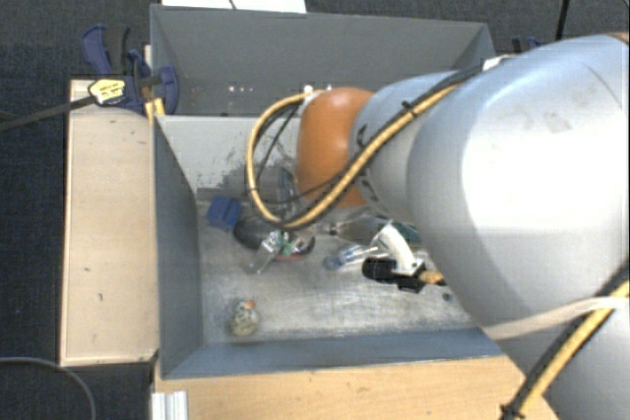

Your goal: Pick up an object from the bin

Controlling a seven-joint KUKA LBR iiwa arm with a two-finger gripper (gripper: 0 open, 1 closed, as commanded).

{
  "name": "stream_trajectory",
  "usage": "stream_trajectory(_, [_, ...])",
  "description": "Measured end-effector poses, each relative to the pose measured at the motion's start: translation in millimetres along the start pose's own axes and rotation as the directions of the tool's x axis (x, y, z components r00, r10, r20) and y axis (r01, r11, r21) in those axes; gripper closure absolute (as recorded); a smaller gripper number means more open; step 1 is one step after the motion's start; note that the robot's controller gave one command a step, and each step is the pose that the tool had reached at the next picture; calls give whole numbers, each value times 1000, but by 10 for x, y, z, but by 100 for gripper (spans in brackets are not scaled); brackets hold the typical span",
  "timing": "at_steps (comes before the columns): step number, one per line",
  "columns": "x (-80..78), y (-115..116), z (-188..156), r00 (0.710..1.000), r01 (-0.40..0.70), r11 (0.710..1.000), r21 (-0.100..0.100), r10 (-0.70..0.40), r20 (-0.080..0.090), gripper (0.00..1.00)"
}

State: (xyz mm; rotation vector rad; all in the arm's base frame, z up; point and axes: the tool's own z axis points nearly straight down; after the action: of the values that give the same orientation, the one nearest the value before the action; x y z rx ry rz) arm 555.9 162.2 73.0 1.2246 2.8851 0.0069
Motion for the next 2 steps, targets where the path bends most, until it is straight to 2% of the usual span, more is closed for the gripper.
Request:
stream_trajectory(1, [-1, 4, -8, 1000, 1, 1000, -1, -1, 0, 100])
stream_trajectory(2, [-13, 17, -553, 1000, 7, 1000, 3, -7, -3, 100])
